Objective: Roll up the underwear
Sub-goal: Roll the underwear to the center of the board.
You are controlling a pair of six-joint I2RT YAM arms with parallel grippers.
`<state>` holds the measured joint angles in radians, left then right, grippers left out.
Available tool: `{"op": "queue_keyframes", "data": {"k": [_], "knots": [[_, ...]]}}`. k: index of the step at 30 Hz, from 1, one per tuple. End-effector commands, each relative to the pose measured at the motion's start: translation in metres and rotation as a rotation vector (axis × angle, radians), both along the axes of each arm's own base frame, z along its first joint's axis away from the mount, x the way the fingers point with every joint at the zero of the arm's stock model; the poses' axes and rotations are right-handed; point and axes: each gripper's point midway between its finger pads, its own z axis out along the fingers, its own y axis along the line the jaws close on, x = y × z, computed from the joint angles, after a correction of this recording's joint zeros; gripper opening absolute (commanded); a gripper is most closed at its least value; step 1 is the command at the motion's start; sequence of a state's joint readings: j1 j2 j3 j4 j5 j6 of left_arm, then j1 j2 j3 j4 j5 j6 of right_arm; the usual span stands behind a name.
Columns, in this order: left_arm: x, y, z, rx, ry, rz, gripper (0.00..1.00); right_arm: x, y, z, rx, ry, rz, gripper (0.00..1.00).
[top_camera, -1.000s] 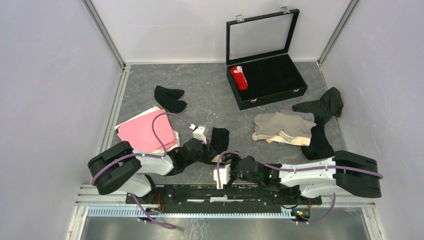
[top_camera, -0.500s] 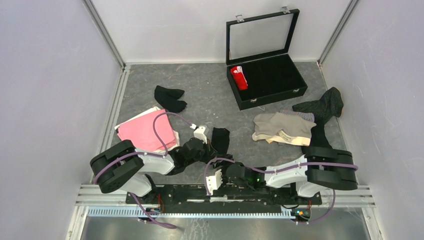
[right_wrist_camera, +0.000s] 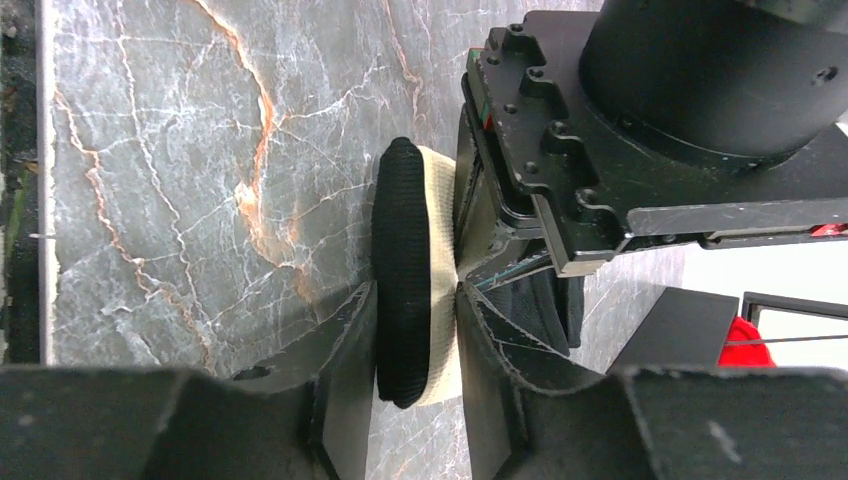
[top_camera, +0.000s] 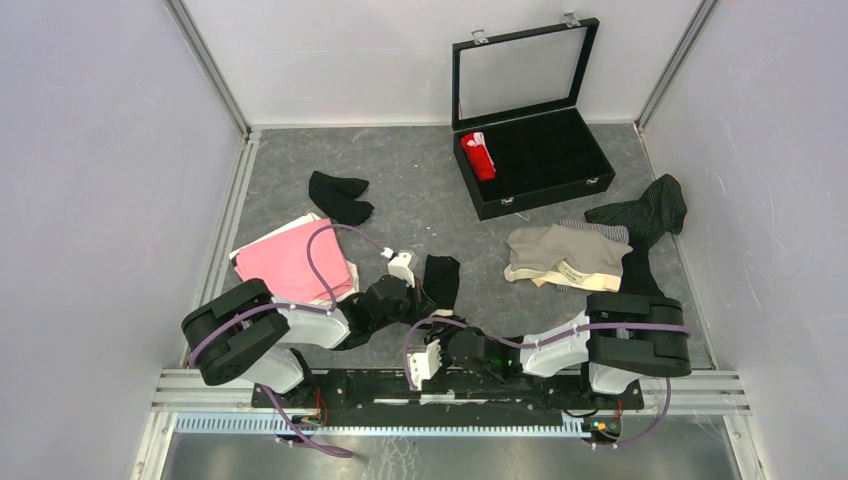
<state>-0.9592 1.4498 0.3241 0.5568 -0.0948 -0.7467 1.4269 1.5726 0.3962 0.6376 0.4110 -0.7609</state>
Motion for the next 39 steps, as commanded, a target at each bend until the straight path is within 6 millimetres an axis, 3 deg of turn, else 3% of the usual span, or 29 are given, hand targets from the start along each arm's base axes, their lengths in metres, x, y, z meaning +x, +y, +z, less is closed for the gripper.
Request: {"op": "queue_keyframes", "data": {"k": [1, 8, 14, 18, 23, 28, 39], "knots": [[-0.032, 0.046, -0.059, 0.221, 0.16, 0.001, 0.02, 0.004, 0.001, 0.004, 0.043, -0.016, -0.028, 0.36], [-0.019, 0.046, -0.048, 0.181, 0.127, 0.059, 0.02, -0.004, -0.004, -0.009, 0.022, 0.064, -0.01, 0.13], [0.016, 0.052, -0.009, 0.111, 0.037, 0.212, 0.02, -0.022, -0.004, -0.017, 0.022, 0.181, 0.04, 0.0], [0.032, 0.048, 0.037, 0.047, -0.056, 0.25, 0.02, -0.03, -0.006, -0.019, 0.039, 0.266, 0.043, 0.0], [0.035, 0.058, 0.066, 0.036, -0.116, 0.278, 0.02, -0.026, -0.008, -0.022, 0.067, 0.414, -0.035, 0.02], [0.032, 0.08, 0.055, 0.124, -0.105, 0.328, 0.02, -0.029, -0.001, -0.024, 0.048, 0.633, -0.036, 0.02], [0.023, 0.092, 0.054, 0.082, -0.099, 0.356, 0.02, -0.032, -0.002, -0.017, 0.138, 0.984, -0.053, 0.0]]}}
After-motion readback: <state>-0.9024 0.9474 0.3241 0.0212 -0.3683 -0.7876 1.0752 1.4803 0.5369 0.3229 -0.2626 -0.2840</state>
